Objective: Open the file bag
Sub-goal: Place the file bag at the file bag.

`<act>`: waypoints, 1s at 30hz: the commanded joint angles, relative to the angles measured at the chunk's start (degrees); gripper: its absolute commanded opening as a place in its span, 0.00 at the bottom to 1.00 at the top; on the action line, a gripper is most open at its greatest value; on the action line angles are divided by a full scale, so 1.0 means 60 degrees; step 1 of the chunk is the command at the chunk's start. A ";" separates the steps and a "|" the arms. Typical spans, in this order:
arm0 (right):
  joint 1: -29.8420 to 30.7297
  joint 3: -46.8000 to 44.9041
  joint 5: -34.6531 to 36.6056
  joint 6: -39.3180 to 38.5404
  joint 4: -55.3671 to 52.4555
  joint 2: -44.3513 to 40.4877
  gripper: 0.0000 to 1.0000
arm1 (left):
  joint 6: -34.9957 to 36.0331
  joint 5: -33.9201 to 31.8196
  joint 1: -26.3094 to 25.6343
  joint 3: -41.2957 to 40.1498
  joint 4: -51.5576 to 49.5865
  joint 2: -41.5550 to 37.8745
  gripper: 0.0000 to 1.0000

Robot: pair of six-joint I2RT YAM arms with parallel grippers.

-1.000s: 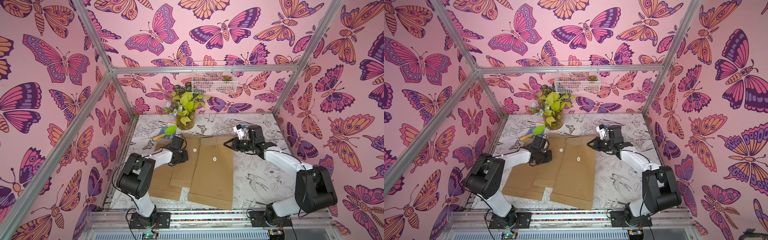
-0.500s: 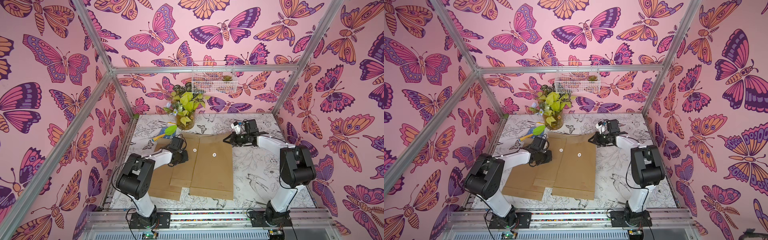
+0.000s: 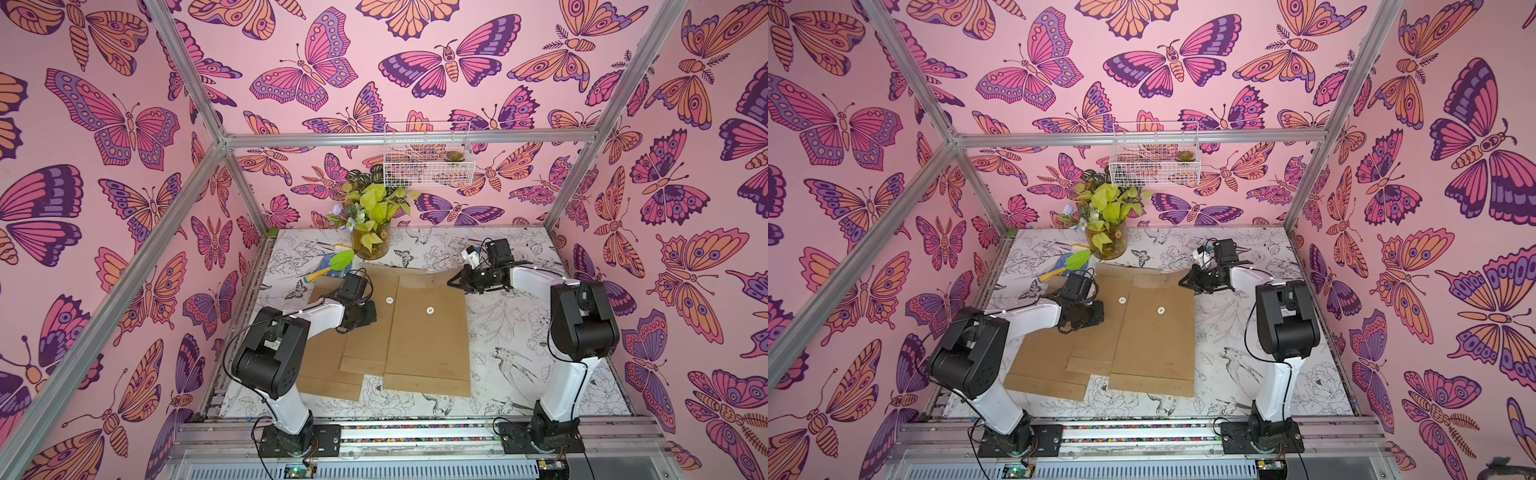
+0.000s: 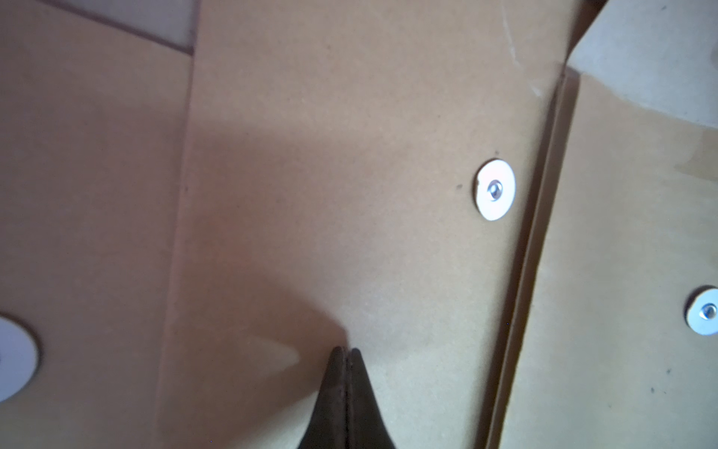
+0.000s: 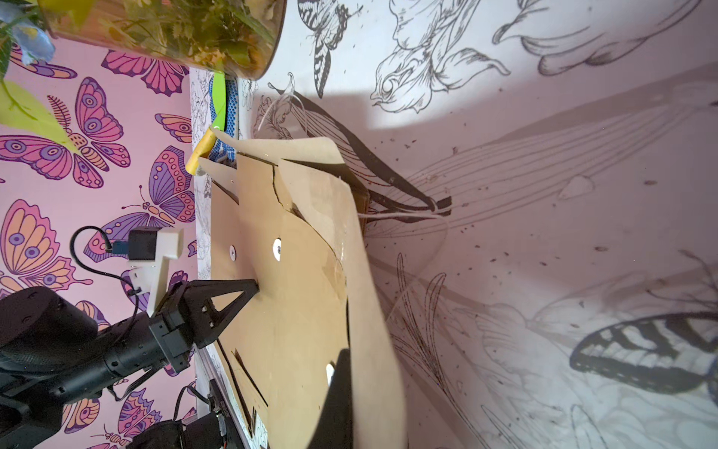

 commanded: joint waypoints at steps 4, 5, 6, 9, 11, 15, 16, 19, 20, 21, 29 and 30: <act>-0.0133 0.0163 -0.0031 -0.0034 0.0882 0.0213 0.00 | 0.0188 -0.0149 0.0037 -0.0348 -0.0789 0.0240 0.00; -0.0147 0.0164 -0.0014 -0.0052 0.0923 0.0263 0.00 | 0.0188 -0.0150 0.0037 -0.0348 -0.0788 0.0232 0.00; -0.0155 0.0179 0.0008 -0.0075 0.0928 0.0306 0.00 | 0.0202 -0.0156 0.0035 -0.0348 -0.0784 0.0233 0.00; -0.0220 0.0206 0.0015 -0.0148 0.0973 0.0447 0.00 | 0.0203 -0.0178 0.0037 -0.0334 -0.0837 0.0240 0.00; -0.0234 0.0326 -0.0013 -0.0313 0.0821 0.0592 0.00 | 0.0217 -0.0164 0.0037 -0.0319 -0.0850 0.0235 0.00; -0.0263 0.0514 0.0001 -0.0572 0.0480 0.0816 0.04 | 0.0233 -0.0207 0.0038 -0.0304 -0.0918 0.0167 0.00; -0.0273 0.0534 0.0027 -0.0604 0.0432 0.0860 0.07 | 0.0232 -0.0221 0.0038 -0.0293 -0.0915 0.0154 0.00; -0.0321 0.0582 0.0214 -0.0652 0.0297 0.0885 0.17 | 0.0217 -0.0186 0.0034 -0.0225 -0.0950 0.0129 0.00; -0.0348 0.0569 0.0317 -0.0687 0.0218 0.0889 0.20 | 0.0206 -0.0168 0.0037 -0.0203 -0.0956 0.0107 0.00; -0.0364 0.0592 0.0468 -0.0744 0.0104 0.0862 0.23 | 0.0203 -0.0136 0.0037 -0.0187 -0.0948 0.0077 0.00; -0.0513 0.0709 0.1776 -0.1408 -0.0822 0.0679 0.34 | 0.0297 0.0107 0.0037 0.0132 -0.1054 -0.0286 0.10; -0.0541 0.0698 0.1843 -0.1451 -0.0872 0.0645 0.37 | 0.0298 0.0142 0.0037 0.0191 -0.1072 -0.0330 0.13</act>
